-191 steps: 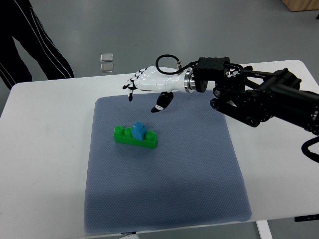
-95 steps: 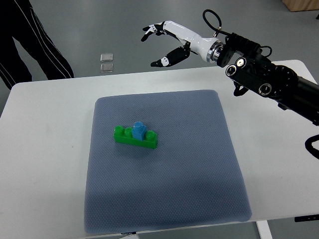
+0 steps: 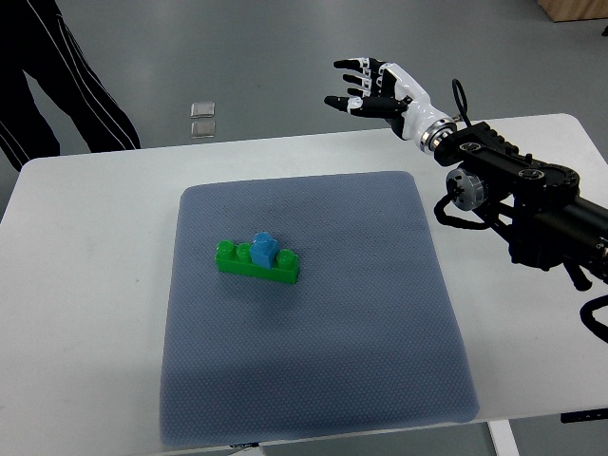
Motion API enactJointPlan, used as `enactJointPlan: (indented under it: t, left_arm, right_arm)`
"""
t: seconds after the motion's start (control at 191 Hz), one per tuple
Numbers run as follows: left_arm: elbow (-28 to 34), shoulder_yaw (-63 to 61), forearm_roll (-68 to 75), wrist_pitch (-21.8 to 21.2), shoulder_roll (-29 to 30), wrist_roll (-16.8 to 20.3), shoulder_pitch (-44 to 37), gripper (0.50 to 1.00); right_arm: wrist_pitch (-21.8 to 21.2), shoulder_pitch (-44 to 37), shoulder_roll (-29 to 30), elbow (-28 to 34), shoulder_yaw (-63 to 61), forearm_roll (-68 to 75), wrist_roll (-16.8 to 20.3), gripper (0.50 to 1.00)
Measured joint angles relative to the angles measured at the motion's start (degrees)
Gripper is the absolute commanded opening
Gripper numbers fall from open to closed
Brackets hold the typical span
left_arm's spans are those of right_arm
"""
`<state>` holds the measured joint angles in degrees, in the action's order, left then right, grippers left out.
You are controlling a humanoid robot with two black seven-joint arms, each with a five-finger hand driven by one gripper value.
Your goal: Stack blue block on green block with right hand
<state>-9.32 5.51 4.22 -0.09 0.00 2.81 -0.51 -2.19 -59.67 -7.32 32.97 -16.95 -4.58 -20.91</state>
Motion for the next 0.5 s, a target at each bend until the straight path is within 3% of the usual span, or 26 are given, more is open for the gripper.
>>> enactJointPlan:
  t: [0.21,0.498]
  left_arm:
    - [0.0,0.01,0.0,0.0,0.0,0.0,-0.02,1.0]
    - [0.0,0.01,0.0,0.0,0.0,0.0,-0.02,1.0]
  right_arm:
    - [0.91,0.99,0.33,-0.1,-0.05,12.84,0.84,0.913]
    - [0.69,3.56,1.87,-0.65,-8.1,19.84,1.03,0.915]
